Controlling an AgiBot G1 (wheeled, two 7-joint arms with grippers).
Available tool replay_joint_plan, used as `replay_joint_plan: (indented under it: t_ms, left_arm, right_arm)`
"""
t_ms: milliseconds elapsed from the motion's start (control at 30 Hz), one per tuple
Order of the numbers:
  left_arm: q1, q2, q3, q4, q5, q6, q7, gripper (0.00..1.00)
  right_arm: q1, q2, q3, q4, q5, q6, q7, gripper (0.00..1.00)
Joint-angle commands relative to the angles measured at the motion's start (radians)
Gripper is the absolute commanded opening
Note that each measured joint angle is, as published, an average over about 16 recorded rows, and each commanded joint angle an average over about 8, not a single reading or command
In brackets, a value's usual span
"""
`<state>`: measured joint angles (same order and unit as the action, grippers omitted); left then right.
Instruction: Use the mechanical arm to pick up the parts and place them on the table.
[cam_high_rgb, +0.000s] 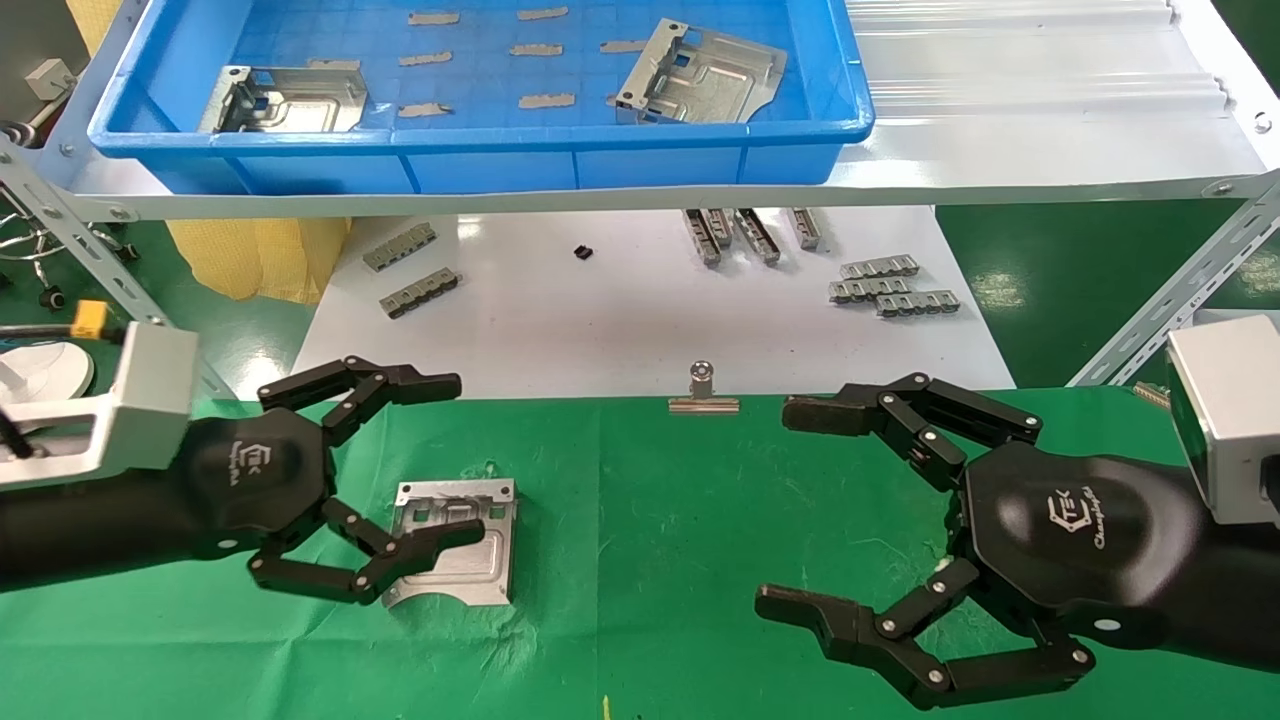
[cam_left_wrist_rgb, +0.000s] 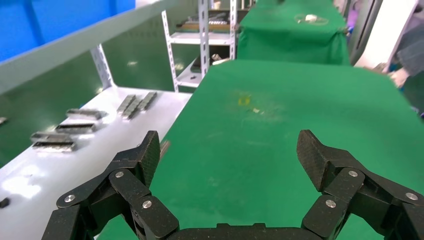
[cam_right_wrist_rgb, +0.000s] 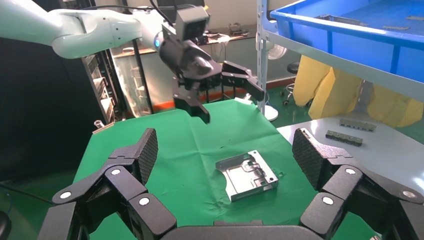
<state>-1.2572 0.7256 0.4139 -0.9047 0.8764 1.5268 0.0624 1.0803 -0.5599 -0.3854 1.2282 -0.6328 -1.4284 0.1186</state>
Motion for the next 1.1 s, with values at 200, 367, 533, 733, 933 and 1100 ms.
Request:
replay_joint_plan:
  t_ms: [200, 367, 533, 733, 933, 1100]
  left_arm:
    - [0.072, -0.045, -0.053, -0.150, -0.058, -0.012, -0.099, 1.00]
    - [0.123, -0.077, -0.091, -0.256, -0.098, -0.021, -0.169, 1.00]
    - [0.169, -0.106, -0.124, -0.351, -0.135, -0.029, -0.231, 1.00]
    - [0.200, -0.125, -0.147, -0.416, -0.161, -0.033, -0.264, 1.00]
    - [0.199, -0.125, -0.147, -0.411, -0.161, -0.034, -0.261, 1.00]
    - [0.194, -0.121, -0.142, -0.400, -0.156, -0.033, -0.257, 1.00]
  right_arm:
    - [0.000, 0.000, 0.000, 0.000, 0.000, 0.000, 0.000, 1.00]
    - [0.000, 0.000, 0.000, 0.000, 0.000, 0.000, 0.000, 1.00]
    - [0.000, 0.000, 0.000, 0.000, 0.000, 0.000, 0.000, 1.00]
    - [0.000, 0.000, 0.000, 0.000, 0.000, 0.000, 0.000, 1.00]
    - [0.000, 0.000, 0.000, 0.000, 0.000, 0.000, 0.000, 1.00]
    - [0.000, 0.000, 0.000, 0.000, 0.000, 0.000, 0.000, 1.00]
